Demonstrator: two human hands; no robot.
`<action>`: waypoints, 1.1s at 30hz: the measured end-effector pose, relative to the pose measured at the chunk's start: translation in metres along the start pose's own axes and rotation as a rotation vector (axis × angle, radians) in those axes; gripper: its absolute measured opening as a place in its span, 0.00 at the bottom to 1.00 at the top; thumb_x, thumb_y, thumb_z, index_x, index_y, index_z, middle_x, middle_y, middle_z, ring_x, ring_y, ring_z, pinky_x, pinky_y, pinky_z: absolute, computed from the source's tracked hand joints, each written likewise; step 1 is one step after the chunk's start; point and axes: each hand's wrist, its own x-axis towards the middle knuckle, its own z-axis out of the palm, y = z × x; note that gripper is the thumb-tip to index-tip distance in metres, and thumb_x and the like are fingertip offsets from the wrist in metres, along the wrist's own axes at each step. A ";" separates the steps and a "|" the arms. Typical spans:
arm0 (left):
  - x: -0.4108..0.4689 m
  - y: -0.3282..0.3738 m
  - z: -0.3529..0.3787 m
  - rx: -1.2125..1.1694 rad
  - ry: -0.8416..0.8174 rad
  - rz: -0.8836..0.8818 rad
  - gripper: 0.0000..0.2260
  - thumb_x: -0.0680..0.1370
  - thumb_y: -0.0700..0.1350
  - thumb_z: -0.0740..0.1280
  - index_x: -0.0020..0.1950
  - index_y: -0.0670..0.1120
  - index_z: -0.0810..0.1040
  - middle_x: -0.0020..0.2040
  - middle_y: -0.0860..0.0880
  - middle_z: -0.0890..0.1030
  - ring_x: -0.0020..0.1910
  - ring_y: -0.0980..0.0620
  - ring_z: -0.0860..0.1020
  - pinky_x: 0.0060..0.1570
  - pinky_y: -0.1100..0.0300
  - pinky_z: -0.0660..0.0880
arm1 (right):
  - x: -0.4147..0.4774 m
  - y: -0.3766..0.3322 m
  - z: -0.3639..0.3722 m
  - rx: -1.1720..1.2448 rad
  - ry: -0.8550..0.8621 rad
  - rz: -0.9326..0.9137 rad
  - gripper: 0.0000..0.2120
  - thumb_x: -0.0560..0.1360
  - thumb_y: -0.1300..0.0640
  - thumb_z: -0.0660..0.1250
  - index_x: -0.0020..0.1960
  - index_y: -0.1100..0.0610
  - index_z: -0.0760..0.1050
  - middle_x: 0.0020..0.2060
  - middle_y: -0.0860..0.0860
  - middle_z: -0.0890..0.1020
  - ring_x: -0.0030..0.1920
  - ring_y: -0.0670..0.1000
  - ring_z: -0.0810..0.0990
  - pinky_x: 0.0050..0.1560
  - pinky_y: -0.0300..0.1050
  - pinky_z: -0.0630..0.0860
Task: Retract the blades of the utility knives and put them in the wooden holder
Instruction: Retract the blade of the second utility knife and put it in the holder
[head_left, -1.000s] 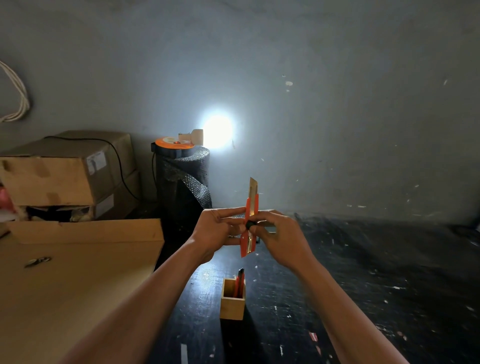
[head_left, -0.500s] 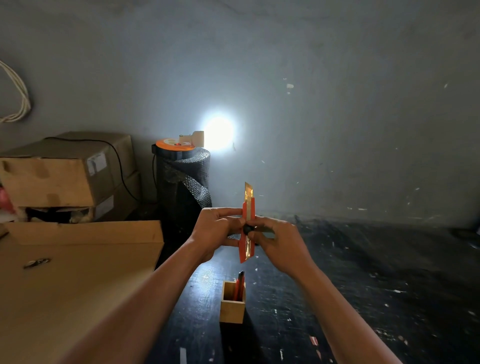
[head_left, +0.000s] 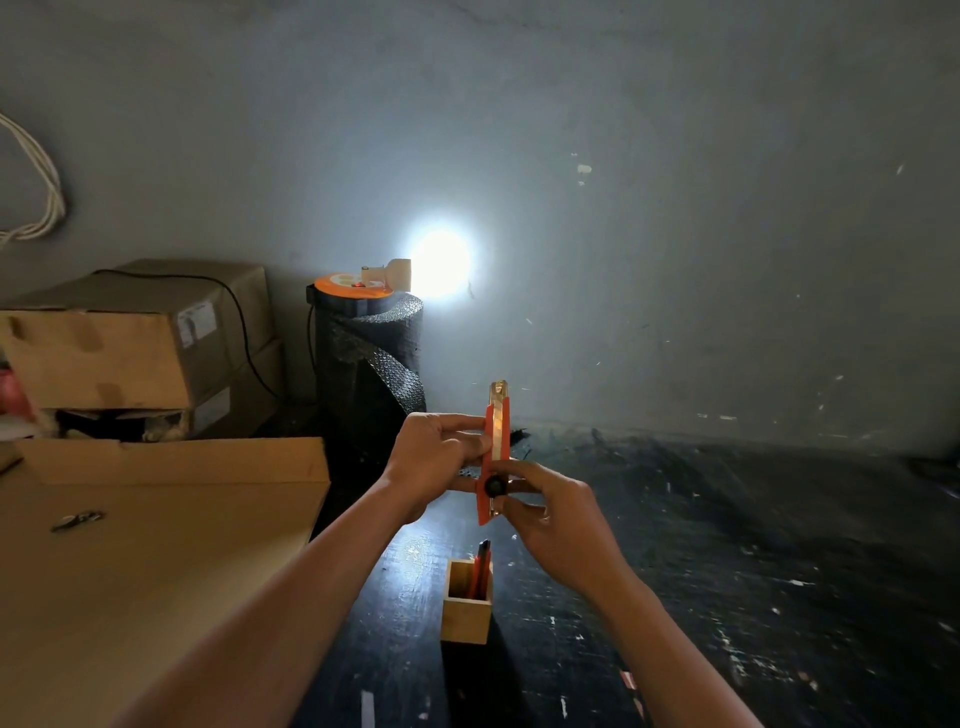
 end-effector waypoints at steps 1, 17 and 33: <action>0.000 0.000 0.000 -0.006 0.007 0.000 0.09 0.78 0.33 0.71 0.53 0.45 0.87 0.46 0.40 0.90 0.43 0.42 0.89 0.44 0.44 0.86 | 0.000 -0.001 0.001 0.006 0.007 -0.009 0.18 0.78 0.60 0.71 0.57 0.37 0.76 0.49 0.29 0.77 0.48 0.25 0.77 0.43 0.20 0.71; -0.005 -0.003 0.003 -0.004 0.038 0.047 0.09 0.78 0.35 0.73 0.56 0.42 0.87 0.48 0.44 0.90 0.44 0.44 0.89 0.47 0.47 0.87 | 0.000 -0.011 0.007 0.048 0.056 0.063 0.09 0.76 0.51 0.70 0.52 0.46 0.72 0.48 0.37 0.78 0.43 0.34 0.77 0.38 0.20 0.71; -0.007 -0.004 -0.005 -0.005 0.048 0.056 0.10 0.77 0.33 0.73 0.57 0.40 0.86 0.47 0.42 0.90 0.44 0.42 0.89 0.47 0.46 0.87 | -0.008 -0.010 0.009 0.112 0.035 0.036 0.15 0.77 0.54 0.71 0.51 0.34 0.72 0.47 0.27 0.77 0.48 0.23 0.75 0.41 0.18 0.69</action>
